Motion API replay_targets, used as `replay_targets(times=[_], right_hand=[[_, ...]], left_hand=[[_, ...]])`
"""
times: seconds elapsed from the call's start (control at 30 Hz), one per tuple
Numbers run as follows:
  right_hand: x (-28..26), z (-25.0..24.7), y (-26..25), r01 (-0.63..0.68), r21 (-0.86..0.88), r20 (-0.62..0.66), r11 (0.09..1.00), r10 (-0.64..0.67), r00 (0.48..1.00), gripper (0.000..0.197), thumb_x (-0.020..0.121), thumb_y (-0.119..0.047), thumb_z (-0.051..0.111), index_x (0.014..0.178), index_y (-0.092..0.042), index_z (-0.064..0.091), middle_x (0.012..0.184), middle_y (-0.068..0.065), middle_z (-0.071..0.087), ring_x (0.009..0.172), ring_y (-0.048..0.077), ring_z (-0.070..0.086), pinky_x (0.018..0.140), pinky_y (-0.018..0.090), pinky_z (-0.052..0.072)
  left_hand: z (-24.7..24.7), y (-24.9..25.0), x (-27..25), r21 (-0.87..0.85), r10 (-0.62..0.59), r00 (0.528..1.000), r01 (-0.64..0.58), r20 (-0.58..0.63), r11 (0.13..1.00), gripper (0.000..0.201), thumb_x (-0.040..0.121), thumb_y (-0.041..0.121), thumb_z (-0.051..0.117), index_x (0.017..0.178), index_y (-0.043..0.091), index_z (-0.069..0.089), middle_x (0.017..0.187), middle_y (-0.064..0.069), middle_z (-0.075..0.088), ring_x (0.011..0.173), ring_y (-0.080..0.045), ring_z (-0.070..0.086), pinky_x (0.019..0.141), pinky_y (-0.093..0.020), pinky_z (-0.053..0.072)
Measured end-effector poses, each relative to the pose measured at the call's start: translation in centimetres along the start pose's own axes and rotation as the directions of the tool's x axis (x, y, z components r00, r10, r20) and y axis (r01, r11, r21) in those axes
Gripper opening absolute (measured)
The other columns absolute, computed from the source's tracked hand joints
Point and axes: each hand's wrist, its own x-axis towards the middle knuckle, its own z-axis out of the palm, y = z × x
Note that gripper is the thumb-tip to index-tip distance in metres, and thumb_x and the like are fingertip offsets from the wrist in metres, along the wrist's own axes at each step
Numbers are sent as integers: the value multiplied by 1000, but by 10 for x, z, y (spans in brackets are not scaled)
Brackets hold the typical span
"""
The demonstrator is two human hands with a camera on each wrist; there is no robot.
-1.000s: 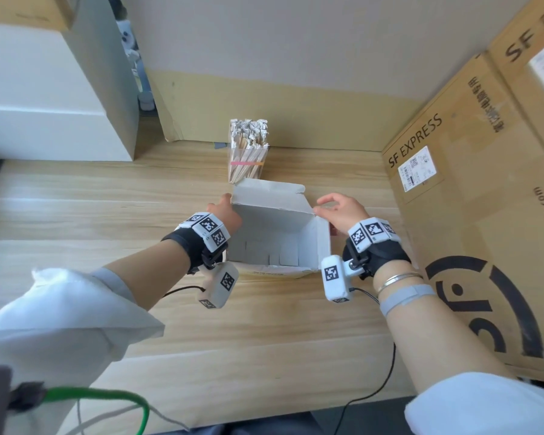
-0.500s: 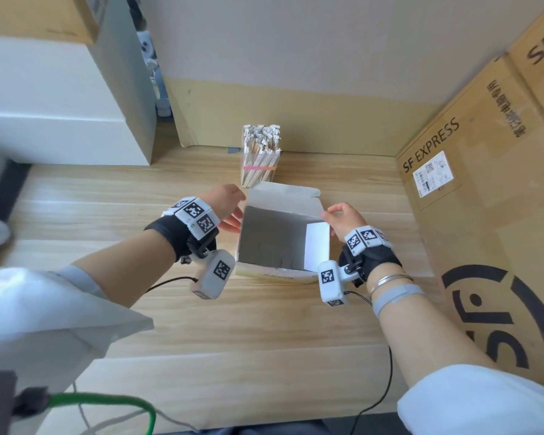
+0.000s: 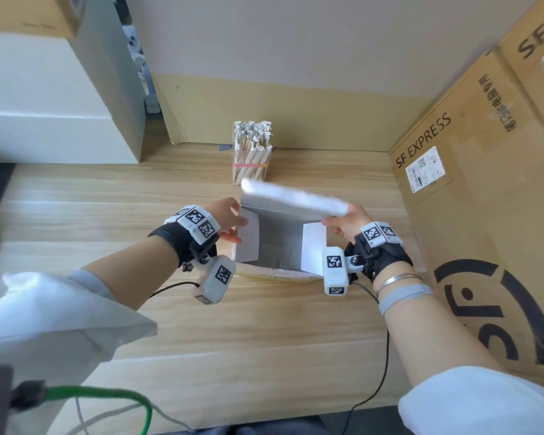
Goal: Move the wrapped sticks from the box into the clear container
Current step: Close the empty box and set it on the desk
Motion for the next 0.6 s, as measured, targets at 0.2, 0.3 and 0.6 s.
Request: replay_targets(times=[0.2,0.3,0.6], right_hand=[[-11,0,14,17,-90,45,996,-13,999,42,89,5,46,71,-25,69,129,-5,61,110,17,57,88,28,46],[-9,5,17,4,-71,20,997,-3,1000,42,89,-5,49,65,-29,73,119,-6,65,112,16,57,99,33,46],[-19,15,6,44,-123,-46,991,-50,998,29,89,-16,51,71,-30,69,109,8,70,117,46,52,98,57,44]], left_hand=[[-8,7,-1,28,63,998,-62,-20,998,40,97,2,32,133,13,46,123,-9,49,108,-30,58,60,-29,57],[-2,8,0,329,306,949,-264,-81,907,39,97,11,40,135,17,47,136,-16,38,118,-36,51,96,-40,47],[36,2,-24,750,389,884,-439,260,495,96,60,52,76,134,62,17,153,6,8,142,-26,-1,115,-54,8]])
